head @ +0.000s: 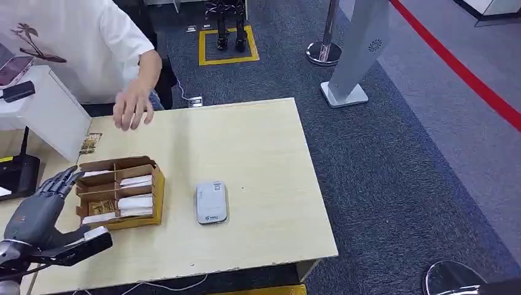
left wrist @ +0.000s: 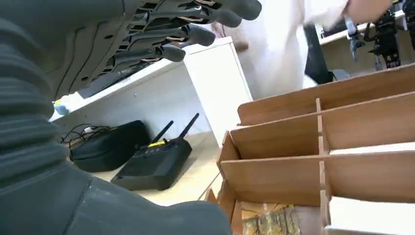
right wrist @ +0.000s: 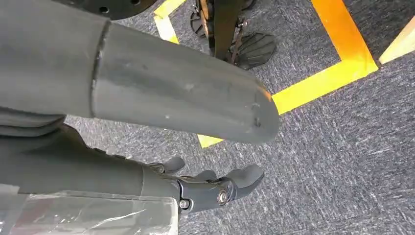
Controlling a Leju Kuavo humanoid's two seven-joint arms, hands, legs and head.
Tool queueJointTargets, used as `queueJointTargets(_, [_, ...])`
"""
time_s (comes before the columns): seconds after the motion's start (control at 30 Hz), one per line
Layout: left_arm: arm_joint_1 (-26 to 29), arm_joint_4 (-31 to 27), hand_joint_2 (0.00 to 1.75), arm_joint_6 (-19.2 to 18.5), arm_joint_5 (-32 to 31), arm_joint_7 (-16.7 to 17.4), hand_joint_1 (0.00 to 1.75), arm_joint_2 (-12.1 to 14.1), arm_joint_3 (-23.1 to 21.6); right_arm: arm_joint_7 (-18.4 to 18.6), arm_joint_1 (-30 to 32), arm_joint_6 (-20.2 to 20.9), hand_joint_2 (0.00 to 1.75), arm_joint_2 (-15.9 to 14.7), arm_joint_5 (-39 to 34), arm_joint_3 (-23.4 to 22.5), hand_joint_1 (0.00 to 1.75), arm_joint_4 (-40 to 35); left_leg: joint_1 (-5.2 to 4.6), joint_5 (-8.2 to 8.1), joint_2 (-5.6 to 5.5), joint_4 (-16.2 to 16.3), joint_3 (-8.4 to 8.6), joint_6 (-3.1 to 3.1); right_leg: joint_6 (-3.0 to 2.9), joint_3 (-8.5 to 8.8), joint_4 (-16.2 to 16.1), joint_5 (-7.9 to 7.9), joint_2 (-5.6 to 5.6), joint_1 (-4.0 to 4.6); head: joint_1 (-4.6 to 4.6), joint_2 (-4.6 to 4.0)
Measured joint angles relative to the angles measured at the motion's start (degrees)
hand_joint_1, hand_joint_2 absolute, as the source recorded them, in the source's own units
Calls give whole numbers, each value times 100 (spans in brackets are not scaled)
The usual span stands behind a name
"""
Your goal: Pass the card to the sensor for recognition and then transmit it.
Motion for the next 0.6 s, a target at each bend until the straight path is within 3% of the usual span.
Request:
queueJointTargets(0.27, [-256,22,175,-287,225,-26,0,114,-92,50,-17,0,0,-15,0,53,0,-2,0,0,0,0,0,0,0,0,0,0,0,0,0,0])
queueJointTargets(0.6, [-207,11,175,-260,348,103,0,278,-131,57,-20,0,0,-22,0,72,0,-2,0,0,2,-1,-1,-1,0,2,1,0,2,0,0,0])
